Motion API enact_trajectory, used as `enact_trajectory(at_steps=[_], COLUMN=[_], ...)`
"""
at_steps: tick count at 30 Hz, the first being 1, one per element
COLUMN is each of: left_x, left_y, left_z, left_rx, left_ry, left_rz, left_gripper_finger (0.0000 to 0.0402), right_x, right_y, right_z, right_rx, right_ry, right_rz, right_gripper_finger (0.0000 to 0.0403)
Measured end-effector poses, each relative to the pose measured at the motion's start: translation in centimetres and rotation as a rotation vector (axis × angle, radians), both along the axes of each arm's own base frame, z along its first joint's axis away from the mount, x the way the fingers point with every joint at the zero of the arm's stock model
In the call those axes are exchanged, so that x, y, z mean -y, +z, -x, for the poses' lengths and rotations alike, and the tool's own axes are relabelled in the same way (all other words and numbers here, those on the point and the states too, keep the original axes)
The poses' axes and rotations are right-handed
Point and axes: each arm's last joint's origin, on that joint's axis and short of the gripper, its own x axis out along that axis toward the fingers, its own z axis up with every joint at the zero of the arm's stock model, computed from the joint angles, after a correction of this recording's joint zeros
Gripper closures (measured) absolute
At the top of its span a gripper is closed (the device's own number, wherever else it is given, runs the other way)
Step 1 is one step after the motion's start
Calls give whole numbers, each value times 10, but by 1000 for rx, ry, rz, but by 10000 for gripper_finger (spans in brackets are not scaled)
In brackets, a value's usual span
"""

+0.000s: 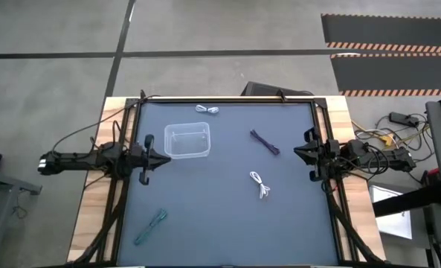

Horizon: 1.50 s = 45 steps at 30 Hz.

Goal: Pick and place USB-C Cables
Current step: Put the top white charger cable into the bin

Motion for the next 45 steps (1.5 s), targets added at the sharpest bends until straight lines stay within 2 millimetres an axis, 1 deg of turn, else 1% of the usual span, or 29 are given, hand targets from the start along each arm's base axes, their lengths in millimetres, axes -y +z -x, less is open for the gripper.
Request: enact_trajectory(at_steps=[2, 3, 6, 8, 14, 18, 21, 23, 25, 31, 33, 35, 38, 41, 45], left_x=[0, 0, 0, 0, 1, 1, 1, 1, -1, -10, -12, -12, -12, -12, -13], left_y=[3, 4, 8, 15, 44, 58, 63, 64, 64, 68, 73, 79, 91, 102, 118], left_z=[0, 0, 0, 1, 9, 16, 20, 19, 16, 9, 6, 2, -5, -14, -26], left_rx=[34, 43, 81, 156, 465, 628, 706, 704, 687, 623, 604, 582, 562, 540, 510], left_ry=[-6, -9, -16, -27, -107, -101, -80, -66, 5, 345, 420, 458, 471, 475, 506], left_rz=[167, 217, 261, 263, 243, 162, 90, 78, 67, 51, 56, 29, -11, -30, -86], left_gripper_finger=[402, 402, 402, 402, 402, 402, 402, 402, 402, 402, 402, 402, 402, 402, 402], right_x=[0, 0, 0, 0, 0, 0, 0, 0, 0, 3, 4, 5, 6, 6, 8], right_y=[0, 0, 0, 0, 0, 0, 0, 0, 0, 5, 7, 11, 16, 19, 33], right_z=[0, 0, 0, 0, 0, 0, 0, 0, 0, 2, 3, 5, 8, 9, 14], right_rx=[0, 0, 0, 0, 0, 1, -1, 0, 4, 55, 84, 123, 179, 176, 209], right_ry=[27, 41, 62, 63, 79, 80, 82, 80, 58, -70, -102, -138, -191, -238, -298], right_rz=[-70, -106, -161, -164, -206, -209, -214, -208, -173, -112, -90, -64, -32, 2, 42], right_gripper_finger=[380, 380, 380, 380, 380, 380, 380, 380, 380, 380, 380, 380, 380, 380, 380])
